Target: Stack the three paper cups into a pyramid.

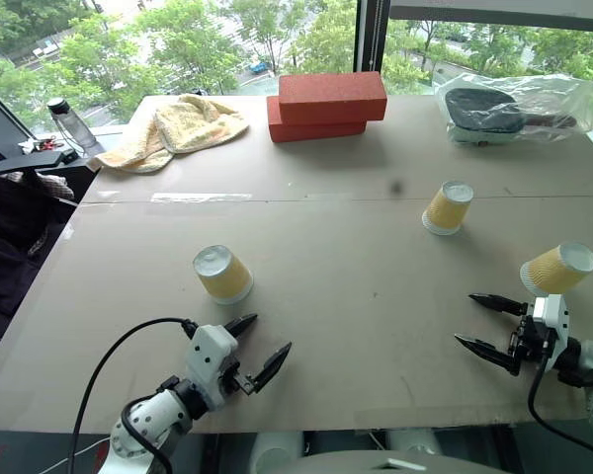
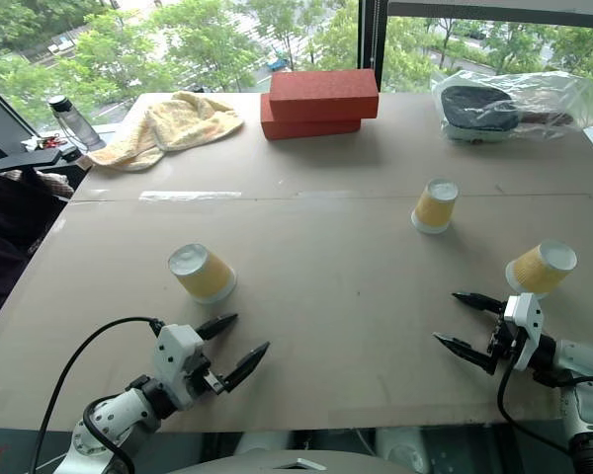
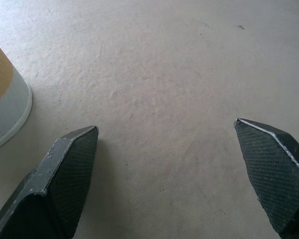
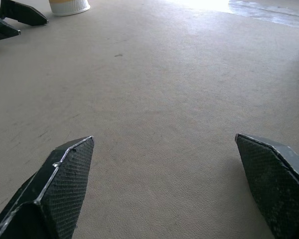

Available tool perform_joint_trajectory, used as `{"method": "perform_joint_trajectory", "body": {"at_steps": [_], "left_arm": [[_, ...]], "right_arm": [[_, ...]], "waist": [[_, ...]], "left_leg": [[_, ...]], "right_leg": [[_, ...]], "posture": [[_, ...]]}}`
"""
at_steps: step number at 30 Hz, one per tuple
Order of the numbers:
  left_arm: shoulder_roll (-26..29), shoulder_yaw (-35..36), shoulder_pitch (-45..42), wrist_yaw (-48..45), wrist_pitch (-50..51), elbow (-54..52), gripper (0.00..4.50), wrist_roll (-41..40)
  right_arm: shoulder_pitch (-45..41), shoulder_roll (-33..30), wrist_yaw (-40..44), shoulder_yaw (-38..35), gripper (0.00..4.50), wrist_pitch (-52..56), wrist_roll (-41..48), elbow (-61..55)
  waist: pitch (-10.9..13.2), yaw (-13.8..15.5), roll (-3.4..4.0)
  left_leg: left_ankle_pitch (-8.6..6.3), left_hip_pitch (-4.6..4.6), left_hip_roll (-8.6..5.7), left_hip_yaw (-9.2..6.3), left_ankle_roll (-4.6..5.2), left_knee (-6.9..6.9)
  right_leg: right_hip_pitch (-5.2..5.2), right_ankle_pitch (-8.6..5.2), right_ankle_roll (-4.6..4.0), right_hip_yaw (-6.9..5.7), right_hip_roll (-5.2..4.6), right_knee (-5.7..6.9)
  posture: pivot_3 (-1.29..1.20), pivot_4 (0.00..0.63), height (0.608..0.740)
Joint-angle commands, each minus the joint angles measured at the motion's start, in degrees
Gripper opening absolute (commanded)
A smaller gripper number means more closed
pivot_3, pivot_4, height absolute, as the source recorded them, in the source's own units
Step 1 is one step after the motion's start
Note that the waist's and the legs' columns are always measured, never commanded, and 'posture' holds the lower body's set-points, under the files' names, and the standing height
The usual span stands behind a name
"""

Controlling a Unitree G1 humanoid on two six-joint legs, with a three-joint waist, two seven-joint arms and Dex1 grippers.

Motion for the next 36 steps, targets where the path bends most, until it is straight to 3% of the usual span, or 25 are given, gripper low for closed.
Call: {"method": "perform_joint_trajectory", "body": {"at_steps": [1,20,23,28,30,36], "left_arm": [[-0.26,-0.71,0.91,-0.28,-0.04,1.17,4.5,0.42],[-2.38,1.34,2.56,2.72,-1.27,-0.85,4.5,-1.18],[-4.45,0.45,5.38,4.3,-1.51,-5.31,4.5,-2.18],[-11.82,6.1,6.05,14.3,-6.59,-8.87,4.5,0.56],[-14.47,8.84,4.86,17.52,-5.75,-9.56,4.5,-2.06],[-13.12,12.0,-2.47,18.64,-6.45,-6.35,4.5,0.45]], "right_arm": [[0.68,0.25,0.02,0.14,4.47,0.42,0.7,-2.26],[-0.65,0.59,0.34,1.11,4.47,0.1,0.52,-1.28],[-1.31,1.7,-0.49,1.01,4.47,3.51,3.59,-5.11],[-1.71,1.5,-0.66,3.35,4.47,8.41,6.06,-15.17],[-2.43,1.67,-1.52,4.0,4.47,10.5,7.07,-18.61],[-5.18,2.25,-3.67,5.88,4.47,14.83,8.4,-24.3]], "waist": [[0.0,0.0,0.0],[0.04,-0.02,-0.06],[0.11,-0.1,-0.16],[0.35,0.17,-0.21],[0.36,0.23,-0.21],[0.37,0.65,-0.23]], "left_leg": [[0.0,0.0,0.0,0.0,0.0,0.0],[0.01,-0.02,-0.03,-0.01,0.01,0.02],[0.0,-0.03,-0.02,-0.01,0.01,0.03],[0.01,-0.1,-0.02,-0.08,0.01,0.09],[0.01,-0.17,-0.01,-0.19,0.01,0.21],[-0.01,-0.42,-0.04,-0.45,0.04,0.51]], "right_leg": [[0.0,0.0,0.0,0.0,0.0,0.0],[0.01,0.01,0.03,-0.05,0.08,0.0],[0.0,0.02,0.04,-0.04,0.09,0.0],[0.0,0.04,0.08,-0.09,0.09,0.01],[0.0,0.05,0.09,-0.19,0.11,0.04],[0.01,0.12,0.21,-0.44,0.16,0.06]], "posture": [[0.0,0.15,0.73],[0.0,0.15,0.73],[0.0,0.15,0.73],[0.0,0.15,0.73],[0.0,0.15,0.73],[0.0,0.15,0.73]]}}
